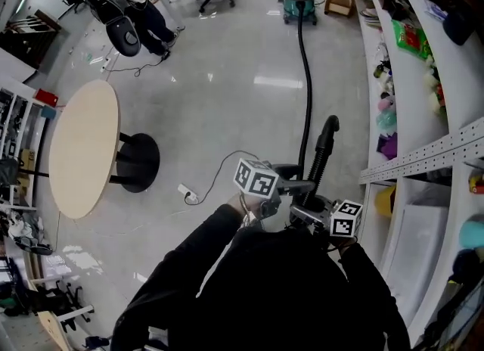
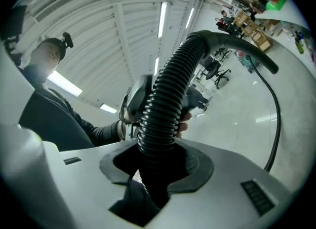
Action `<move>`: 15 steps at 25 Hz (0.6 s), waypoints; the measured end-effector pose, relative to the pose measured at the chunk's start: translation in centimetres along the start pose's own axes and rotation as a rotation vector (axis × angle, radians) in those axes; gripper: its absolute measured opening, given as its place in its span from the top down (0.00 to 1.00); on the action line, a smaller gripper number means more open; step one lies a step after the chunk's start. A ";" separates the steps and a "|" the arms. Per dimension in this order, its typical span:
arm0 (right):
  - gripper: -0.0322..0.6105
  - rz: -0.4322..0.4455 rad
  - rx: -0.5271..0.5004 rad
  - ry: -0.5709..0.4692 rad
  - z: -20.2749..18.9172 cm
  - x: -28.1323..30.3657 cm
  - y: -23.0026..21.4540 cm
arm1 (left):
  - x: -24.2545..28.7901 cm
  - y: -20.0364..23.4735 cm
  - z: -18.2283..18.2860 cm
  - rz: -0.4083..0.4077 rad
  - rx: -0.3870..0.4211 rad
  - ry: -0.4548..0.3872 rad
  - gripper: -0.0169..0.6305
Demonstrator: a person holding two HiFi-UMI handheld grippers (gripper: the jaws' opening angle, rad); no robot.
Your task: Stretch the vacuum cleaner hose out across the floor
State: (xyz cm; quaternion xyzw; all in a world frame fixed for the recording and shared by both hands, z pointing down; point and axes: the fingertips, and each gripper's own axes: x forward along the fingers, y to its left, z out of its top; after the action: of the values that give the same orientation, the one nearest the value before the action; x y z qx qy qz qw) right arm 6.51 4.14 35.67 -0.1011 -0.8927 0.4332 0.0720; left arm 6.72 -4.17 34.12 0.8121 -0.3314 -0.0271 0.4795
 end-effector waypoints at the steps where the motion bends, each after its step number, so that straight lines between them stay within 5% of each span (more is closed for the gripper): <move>1: 0.68 0.001 -0.025 0.018 -0.5 0.4 0.9 | 0.0 -0.5 -0.5 -0.040 -0.018 0.010 0.41; 8: 0.69 -0.022 -0.190 0.249 -8.1 7.6 5.4 | -7.2 -3.8 -4.6 -0.274 -0.105 -0.063 0.42; 10: 0.69 -0.057 -0.205 0.304 -10.6 10.0 5.8 | -10.0 -4.5 -6.9 -0.303 -0.053 -0.034 0.51; 15: 0.69 -0.131 -0.257 0.420 -14.1 14.0 5.7 | -14.5 -4.1 -12.0 -0.270 0.134 0.095 0.51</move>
State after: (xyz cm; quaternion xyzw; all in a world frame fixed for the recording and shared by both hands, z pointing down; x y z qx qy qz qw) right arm -3.30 21.66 40.45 -0.1392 -0.9106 0.2799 0.2703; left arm 1.86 14.44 33.37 0.8798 -0.1971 -0.0308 0.4315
